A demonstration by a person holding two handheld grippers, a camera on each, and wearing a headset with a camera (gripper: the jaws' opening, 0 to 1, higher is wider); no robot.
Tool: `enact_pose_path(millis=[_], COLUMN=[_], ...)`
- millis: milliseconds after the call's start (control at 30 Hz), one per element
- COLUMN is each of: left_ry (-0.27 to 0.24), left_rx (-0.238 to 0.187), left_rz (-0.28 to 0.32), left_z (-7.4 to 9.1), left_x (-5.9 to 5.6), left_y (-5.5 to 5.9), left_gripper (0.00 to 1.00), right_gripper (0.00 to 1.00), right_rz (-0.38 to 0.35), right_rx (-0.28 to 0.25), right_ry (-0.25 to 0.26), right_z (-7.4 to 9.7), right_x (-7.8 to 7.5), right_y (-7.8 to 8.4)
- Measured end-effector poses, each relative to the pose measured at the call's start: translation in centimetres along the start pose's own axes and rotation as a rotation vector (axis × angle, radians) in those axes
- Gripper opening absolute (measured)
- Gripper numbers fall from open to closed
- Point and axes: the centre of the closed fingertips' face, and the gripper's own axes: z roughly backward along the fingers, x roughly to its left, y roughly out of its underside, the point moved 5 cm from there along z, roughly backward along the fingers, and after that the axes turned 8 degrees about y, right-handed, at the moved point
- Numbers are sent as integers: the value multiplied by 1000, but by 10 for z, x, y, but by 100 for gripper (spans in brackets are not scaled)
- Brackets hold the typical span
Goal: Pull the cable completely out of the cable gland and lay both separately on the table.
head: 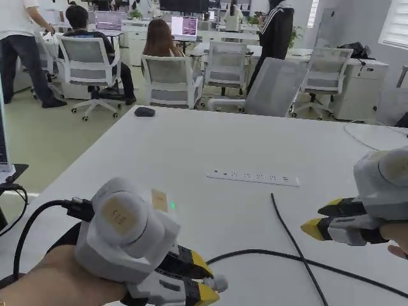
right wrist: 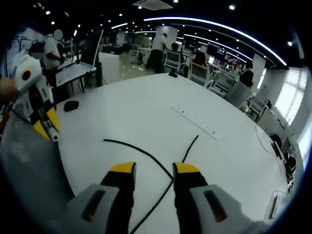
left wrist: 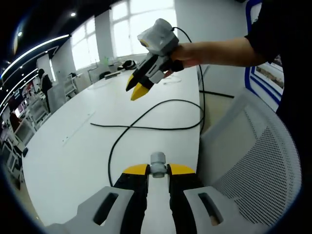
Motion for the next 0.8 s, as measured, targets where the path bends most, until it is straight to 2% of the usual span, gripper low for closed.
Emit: enact_pose_path(millis=[67, 167, 233, 267, 333, 400, 467, 533, 600, 633, 700, 767, 800], left_ry=[15, 55, 78, 102, 130, 147, 154, 156, 164, 175, 189, 190, 196], left_rx=[18, 17, 48, 70, 75, 107, 140, 159, 186, 186, 188, 242, 253], left_rz=[-17, -19, -49, -57, -52, -67, -90, -85, -82, -69, -61, -75, -83], left_z=[-9, -23, -34, -40, -49, -57, -66, -72, -79, -83, -90, -96, -99], left_x=[4, 10, 12, 11, 10, 11, 14, 18, 20, 20, 20, 24, 24], left_y=[1, 3, 8, 12, 14, 21, 31, 38, 45, 47, 52, 64, 67], left_gripper=[16, 16, 16, 16, 16, 16, 16, 16, 16, 16, 16, 16, 16], right_gripper=[29, 30, 30, 29, 28, 28, 28, 28, 29, 28, 28, 28, 28], right_rz=[5, -15, -23, -11, 4, 10, 12, -6, -25, -44, -34, -35, -49], right_rx=[-10, -30, -34, -34, -29, -37, -38, -36, -93, -90, -82, -76, -80], right_ry=[1, -4, -1, -15, -69, -79, -76, -64, -99, -106, -108, -103, -107], right_z=[22, 48, 65, 73, 86, 98, 104, 112, 115, 116, 115, 115, 114], right_x=[13, 29, 39, 45, 56, 63, 65, 69, 77, 81, 85, 88, 89], right_y=[4, 9, 14, 17, 21, 22, 24, 26, 23, 25, 27, 29, 29])
